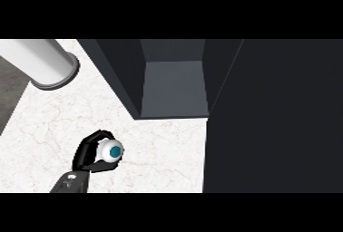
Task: Pick up the bottled water, place it into the cabinet and close the cabinet
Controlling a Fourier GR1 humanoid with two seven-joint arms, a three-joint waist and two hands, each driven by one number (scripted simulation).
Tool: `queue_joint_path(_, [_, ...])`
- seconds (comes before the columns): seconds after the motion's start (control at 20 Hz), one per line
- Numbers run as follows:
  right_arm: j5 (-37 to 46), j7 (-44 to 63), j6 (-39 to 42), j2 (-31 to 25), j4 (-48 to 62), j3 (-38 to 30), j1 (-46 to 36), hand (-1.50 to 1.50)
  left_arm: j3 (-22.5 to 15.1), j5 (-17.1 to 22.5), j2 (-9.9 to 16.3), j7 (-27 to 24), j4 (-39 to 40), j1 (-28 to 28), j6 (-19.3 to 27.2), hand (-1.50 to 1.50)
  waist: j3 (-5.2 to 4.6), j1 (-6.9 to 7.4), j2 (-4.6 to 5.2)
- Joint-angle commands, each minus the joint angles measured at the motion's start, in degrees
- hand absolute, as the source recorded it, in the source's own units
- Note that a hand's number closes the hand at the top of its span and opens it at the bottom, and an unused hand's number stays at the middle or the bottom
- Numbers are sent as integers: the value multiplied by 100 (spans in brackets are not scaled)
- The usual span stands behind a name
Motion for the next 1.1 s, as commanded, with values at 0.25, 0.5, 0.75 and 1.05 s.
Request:
queue_joint_path(0.25, [205,161,-292,-176,-604,43,185,-150,-185,66,-670,59,-373,293,65,150,-19,100,-4])
queue_joint_path(0.5, [-87,109,-199,-511,-782,-220,332,-150,-761,543,-777,913,-1060,-17,-4,150,-13,99,-33])
queue_joint_path(0.75, [-258,-107,-238,-553,-575,-322,359,-150,-1884,1513,-785,1303,-1674,170,569,150,-15,73,-27])
queue_joint_path(1.05, [-453,-670,-214,-658,-367,-387,598,-150,-2690,2074,-787,2573,-2471,-172,1579,150,-11,13,-34])
